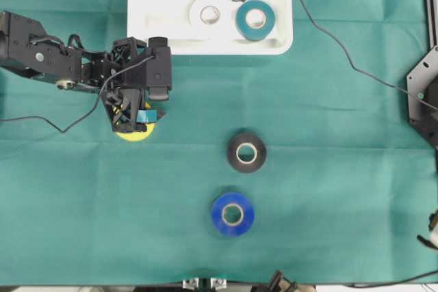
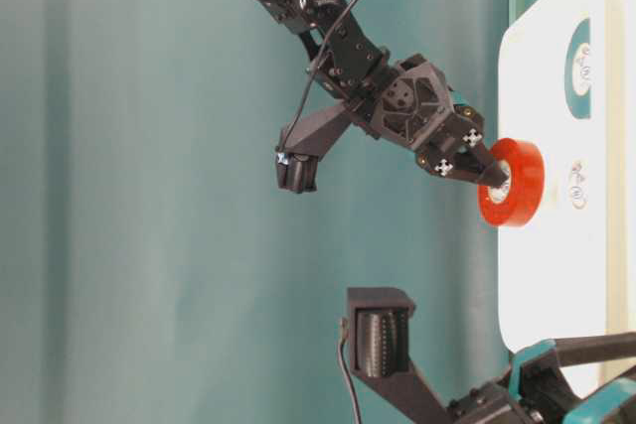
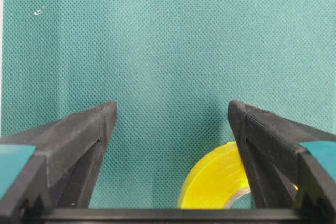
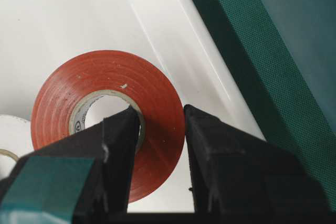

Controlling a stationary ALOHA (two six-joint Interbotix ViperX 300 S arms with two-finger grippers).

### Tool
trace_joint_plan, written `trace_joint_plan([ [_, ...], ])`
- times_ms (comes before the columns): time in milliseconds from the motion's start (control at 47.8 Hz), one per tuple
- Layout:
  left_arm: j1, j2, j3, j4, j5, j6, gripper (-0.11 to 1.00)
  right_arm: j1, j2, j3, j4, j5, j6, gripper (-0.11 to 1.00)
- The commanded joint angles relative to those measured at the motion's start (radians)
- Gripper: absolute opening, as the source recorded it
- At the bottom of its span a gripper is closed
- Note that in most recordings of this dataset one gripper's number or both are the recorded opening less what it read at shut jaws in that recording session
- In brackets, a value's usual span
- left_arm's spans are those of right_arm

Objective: Put the tape alternately from left to right into the white case.
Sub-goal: 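Carry the orange-red roll into the white case and release it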

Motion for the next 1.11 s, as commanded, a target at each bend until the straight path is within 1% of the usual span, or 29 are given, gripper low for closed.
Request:
trace_joint_plan([
  [0,-0.003,-0.031,-0.015,0.000,-0.008,0.000,0.81,-0.003,-0.018,-0.023,-0.003,-0.002,-0.003,0.28],
  [335,-0.008,-0.031,-0.015,0.000,-0.014,0.000,0.81,-0.003,-0.018,-0.018,-0.009,0.000,0.000,0.28],
  [356,-0.008,-0.031,-0.015,-0.002,-0.014,0.000,0.81,-0.003,-0.018,-0.018,-0.009,0.000,0.002,0.30],
  [377,-0.008,-0.031,-0.014,-0.002,-0.014,0.000,0.81,-0.003,-0.020,-0.018,-0.009,0.000,0.003,0.35],
  [523,-0.008,-0.031,-0.015,-0.002,-0.014,0.000,0.81,-0.003,-0.018,-0.017,-0.009,0.000,0.003,0.79],
  [544,-0.008,-0.031,-0.015,0.000,-0.014,0.000,0.81,-0.003,-0.018,-0.015,-0.009,0.002,0.003,0.82],
  [565,-0.008,-0.029,-0.014,0.000,-0.014,0.000,0.81,-0.003,-0.020,-0.015,-0.009,0.002,0.003,0.82],
  [649,-0.008,-0.029,-0.015,0.000,-0.015,0.000,0.81,-0.003,-0.018,-0.015,-0.009,0.002,0.003,0.74],
  [711,-0.008,-0.031,-0.014,0.000,-0.014,0.000,0.81,-0.003,-0.018,-0.015,-0.009,0.002,0.003,0.71],
  [900,-0.008,-0.031,-0.015,-0.002,-0.014,0.000,0.81,-0.003,-0.020,-0.008,-0.009,0.002,0.009,0.72],
  [1088,-0.008,-0.031,-0.015,0.000,-0.015,0.000,0.81,0.002,-0.060,0.031,-0.008,0.009,0.012,0.72],
])
